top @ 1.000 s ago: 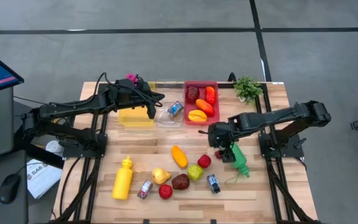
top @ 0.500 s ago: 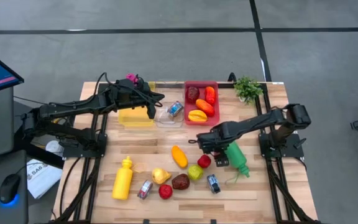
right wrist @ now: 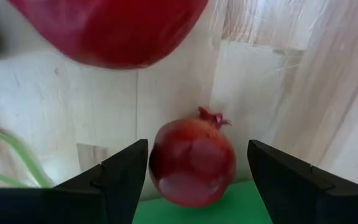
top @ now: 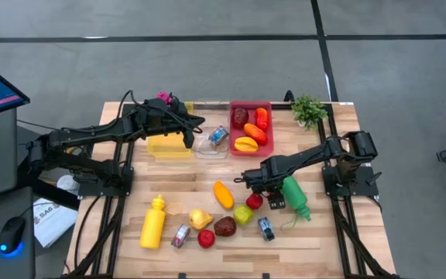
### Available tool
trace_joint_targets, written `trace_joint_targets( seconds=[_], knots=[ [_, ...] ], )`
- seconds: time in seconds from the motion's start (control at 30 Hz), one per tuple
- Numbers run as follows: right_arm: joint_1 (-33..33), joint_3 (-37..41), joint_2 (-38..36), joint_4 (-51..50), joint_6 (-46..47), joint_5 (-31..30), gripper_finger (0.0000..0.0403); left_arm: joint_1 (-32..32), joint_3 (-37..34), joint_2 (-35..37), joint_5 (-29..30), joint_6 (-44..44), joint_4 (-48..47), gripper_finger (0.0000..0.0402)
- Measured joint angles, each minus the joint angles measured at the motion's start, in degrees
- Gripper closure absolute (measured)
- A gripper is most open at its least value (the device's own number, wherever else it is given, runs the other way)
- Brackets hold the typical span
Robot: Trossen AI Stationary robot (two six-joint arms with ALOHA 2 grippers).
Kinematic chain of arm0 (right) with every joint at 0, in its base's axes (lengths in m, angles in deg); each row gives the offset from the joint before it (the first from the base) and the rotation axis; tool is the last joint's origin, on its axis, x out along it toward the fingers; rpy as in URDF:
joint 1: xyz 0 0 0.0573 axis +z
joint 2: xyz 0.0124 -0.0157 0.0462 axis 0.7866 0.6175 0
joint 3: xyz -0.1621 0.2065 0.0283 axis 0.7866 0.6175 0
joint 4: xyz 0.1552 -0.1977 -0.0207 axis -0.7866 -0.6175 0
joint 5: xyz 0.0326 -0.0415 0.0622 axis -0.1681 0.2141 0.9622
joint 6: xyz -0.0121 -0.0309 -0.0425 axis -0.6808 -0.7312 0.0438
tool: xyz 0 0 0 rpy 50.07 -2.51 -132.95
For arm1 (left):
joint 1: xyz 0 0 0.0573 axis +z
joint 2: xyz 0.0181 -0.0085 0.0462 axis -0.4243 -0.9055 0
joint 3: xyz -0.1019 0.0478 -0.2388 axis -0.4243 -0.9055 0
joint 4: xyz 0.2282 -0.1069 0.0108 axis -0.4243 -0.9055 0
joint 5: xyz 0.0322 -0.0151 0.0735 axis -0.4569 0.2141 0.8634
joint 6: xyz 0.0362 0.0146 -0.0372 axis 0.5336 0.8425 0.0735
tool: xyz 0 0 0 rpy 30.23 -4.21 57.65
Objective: Pick & Place Food Item
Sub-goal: Put the pomegranate into the pink bin
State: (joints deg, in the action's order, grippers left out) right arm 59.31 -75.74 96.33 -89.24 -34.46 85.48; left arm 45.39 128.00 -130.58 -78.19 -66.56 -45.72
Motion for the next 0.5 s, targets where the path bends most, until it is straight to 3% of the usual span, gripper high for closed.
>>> trace_joint_targets(
  seconds=[0.5],
  knots=[
    [0.0,0.0,0.0,-0.9,0.0,0.2,0.0142,0.0,0.0,0.0,0.0,0.0,0.0,0.0401]
  ],
)
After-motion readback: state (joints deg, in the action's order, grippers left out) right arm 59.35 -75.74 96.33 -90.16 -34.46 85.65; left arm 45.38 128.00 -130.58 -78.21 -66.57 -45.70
